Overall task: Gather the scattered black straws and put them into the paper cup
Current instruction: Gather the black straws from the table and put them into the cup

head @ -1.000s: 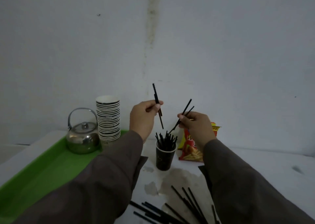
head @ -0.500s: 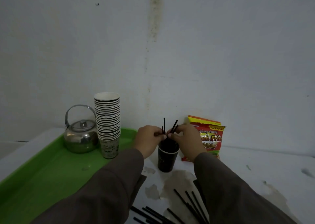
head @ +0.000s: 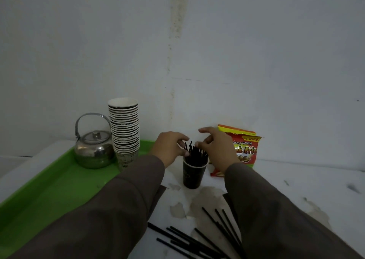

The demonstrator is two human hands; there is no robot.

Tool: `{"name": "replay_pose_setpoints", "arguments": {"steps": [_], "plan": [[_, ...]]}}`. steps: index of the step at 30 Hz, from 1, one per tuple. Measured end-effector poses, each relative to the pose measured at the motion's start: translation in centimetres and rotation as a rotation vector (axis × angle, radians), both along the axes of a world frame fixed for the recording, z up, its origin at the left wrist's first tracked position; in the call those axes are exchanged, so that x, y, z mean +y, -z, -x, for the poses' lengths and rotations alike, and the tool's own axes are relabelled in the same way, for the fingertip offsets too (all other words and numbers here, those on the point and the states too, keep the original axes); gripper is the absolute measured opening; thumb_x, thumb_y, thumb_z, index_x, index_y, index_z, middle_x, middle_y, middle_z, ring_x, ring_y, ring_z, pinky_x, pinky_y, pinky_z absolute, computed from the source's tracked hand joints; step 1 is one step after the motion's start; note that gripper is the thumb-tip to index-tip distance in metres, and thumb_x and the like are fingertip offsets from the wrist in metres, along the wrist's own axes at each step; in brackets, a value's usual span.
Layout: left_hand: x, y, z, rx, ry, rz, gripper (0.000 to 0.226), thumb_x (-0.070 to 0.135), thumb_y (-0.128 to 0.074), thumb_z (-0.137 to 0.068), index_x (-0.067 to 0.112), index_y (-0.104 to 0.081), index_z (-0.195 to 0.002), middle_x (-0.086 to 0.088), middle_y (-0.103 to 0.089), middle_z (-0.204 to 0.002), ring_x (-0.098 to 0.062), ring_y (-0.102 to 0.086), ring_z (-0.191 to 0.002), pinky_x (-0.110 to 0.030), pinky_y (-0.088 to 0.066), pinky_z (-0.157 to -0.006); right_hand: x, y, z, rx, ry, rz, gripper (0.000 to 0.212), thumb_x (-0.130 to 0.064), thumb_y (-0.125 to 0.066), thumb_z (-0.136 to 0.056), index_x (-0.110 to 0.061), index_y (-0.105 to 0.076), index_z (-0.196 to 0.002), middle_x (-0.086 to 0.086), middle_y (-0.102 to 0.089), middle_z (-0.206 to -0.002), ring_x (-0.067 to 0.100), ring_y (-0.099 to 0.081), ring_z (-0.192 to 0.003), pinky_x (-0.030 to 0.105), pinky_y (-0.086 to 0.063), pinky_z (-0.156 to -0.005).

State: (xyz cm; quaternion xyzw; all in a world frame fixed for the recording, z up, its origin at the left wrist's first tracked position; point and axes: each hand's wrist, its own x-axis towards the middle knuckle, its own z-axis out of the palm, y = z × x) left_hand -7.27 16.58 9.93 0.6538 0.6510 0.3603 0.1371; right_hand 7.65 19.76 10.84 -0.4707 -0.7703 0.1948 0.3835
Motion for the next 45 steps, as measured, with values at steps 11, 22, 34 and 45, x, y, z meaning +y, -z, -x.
{"name": "replay_pose_setpoints", "arguments": {"steps": [11,22,34,45], "plan": [[-12.1,1.8,-2.4,0.091,0.107,-0.207,0.032,0.001,-0.066,-0.077,0.02,-0.064,-0.103,0.004,-0.059,-0.093,-0.007,-0.058,-0.07,-0.012,-0.046,-0.066,-10.6,2.6,-6.8,-0.039,-0.138,-0.013,0.019,-0.019,-0.067,-0.079,-0.033,-0.063,-0.09,-0.013,-0.06,-0.071,-0.004,-0.053,-0.066,0.004,-0.041,-0.06],[-20.2,8.5,-3.3,0.183,0.413,0.144,0.02,0.025,-0.073,-0.074,0.026,-0.072,-0.094,0.006,-0.07,-0.094,-0.002,-0.054,-0.089,-0.011,-0.039,-0.078,-18.6,9.4,-10.7,-0.543,-0.283,0.031,0.027,-0.029,-0.052,-0.089,-0.024,-0.062,-0.114,-0.006,-0.06,-0.108,0.004,-0.049,-0.096,0.007,-0.031,-0.083],[-20.2,9.8,-3.8,0.32,0.455,0.102,0.01,0.023,-0.059,-0.086,0.021,-0.068,-0.09,0.005,-0.064,-0.093,-0.009,-0.052,-0.088,-0.018,-0.036,-0.079,-18.9,10.2,-9.7,-0.585,-0.191,-0.018,0.01,-0.019,-0.052,-0.085,-0.016,-0.061,-0.086,-0.001,-0.059,-0.085,0.016,-0.053,-0.081,0.019,-0.032,-0.072],[-17.0,9.4,-5.8,0.243,0.291,-0.06,0.015,0.012,-0.058,-0.086,0.011,-0.068,-0.097,-0.007,-0.071,-0.094,-0.023,-0.056,-0.091,-0.029,-0.036,-0.082,-15.2,8.1,-9.3,-0.323,0.048,0.166,0.024,-0.014,-0.061,-0.084,-0.016,-0.067,-0.107,0.003,-0.067,-0.111,0.015,-0.058,-0.099,0.014,-0.033,-0.083]]}}
